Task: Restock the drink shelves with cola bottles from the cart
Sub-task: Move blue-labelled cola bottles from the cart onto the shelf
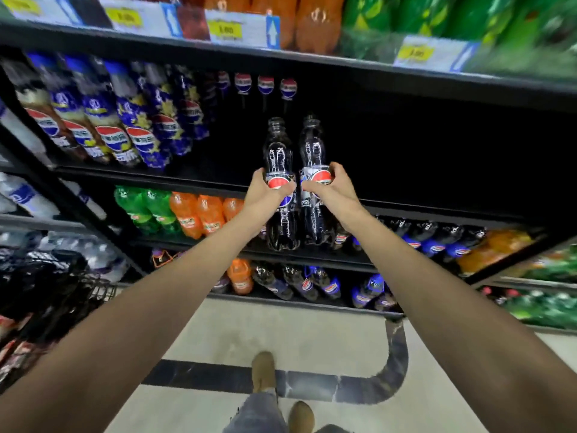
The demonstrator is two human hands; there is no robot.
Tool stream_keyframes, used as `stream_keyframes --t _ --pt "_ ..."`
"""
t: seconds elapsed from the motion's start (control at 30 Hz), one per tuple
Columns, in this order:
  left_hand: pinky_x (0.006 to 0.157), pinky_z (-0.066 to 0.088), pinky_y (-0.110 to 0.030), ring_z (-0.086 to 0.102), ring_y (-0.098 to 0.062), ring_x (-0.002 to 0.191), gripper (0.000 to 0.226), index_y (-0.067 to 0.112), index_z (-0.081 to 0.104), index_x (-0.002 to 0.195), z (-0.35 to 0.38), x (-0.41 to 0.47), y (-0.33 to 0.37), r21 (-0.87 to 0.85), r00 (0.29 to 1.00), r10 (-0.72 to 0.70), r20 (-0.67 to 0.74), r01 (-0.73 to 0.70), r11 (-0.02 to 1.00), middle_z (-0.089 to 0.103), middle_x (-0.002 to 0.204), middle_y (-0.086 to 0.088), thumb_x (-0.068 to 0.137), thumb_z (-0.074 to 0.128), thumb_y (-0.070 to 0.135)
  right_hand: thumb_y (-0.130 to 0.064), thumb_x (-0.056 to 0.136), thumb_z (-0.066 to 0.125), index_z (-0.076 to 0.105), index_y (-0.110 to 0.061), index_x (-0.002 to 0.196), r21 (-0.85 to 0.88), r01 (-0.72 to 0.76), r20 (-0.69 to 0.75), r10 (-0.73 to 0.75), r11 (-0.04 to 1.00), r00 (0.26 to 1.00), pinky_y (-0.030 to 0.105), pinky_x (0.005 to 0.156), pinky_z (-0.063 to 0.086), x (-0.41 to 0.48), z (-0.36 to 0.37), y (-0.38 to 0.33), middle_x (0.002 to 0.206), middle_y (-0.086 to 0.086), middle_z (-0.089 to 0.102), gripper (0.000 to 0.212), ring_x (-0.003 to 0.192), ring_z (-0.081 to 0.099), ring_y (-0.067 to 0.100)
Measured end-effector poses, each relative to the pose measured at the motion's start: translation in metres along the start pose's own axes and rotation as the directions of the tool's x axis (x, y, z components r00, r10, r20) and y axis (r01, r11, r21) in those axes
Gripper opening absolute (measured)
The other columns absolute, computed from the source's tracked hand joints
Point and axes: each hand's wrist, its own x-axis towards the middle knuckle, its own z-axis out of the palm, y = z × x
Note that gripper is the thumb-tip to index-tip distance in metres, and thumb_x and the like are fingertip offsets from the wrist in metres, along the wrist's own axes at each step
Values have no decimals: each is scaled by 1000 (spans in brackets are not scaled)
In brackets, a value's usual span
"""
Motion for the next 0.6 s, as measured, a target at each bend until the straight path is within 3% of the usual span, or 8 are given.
stream_keyframes --t 0.1,0.23,0.37,0.47,0.6 --pt "107 31 -32 36 -24 138 85 11 18 152 14 27 13 47 998 63 16 -63 997 36 152 -8 88 69 34 -27 79 78 29 -10 149 7 -22 -44 22 1000 999 36 109 38 26 -13 -4 145 9 46 87 131 46 25" --pt "110 35 -34 43 -21 133 78 12 27 148 23 63 23 40 990 132 57 -135 990 45 145 -4 87 71 29 -21 75 82 44 -9 138 41 8 -115 -4 999 993 35 101 47 58 -20 -6 131 7 58 74 117 58 22" --pt "110 38 -36 44 -21 132 81 13 22 149 33 92 21 38 983 176 50 -178 983 44 145 -5 87 71 26 -18 72 83 45 -10 136 56 62 -194 -50 997 980 32 97 48 82 -17 -3 123 2 62 75 111 60 18" --pt "102 42 -26 49 -19 126 80 12 21 149 41 108 20 26 973 229 36 -230 973 48 141 -6 87 71 21 -13 70 84 47 -10 133 73 95 -251 -73 993 965 34 95 51 99 -15 6 116 4 65 73 106 63 19" --pt "76 38 3 52 -3 107 77 12 24 146 50 123 20 48 950 309 36 -310 949 51 131 1 86 70 12 -10 70 83 46 -10 134 136 106 -307 -60 985 950 31 90 53 114 -16 15 102 -3 65 74 90 64 8"
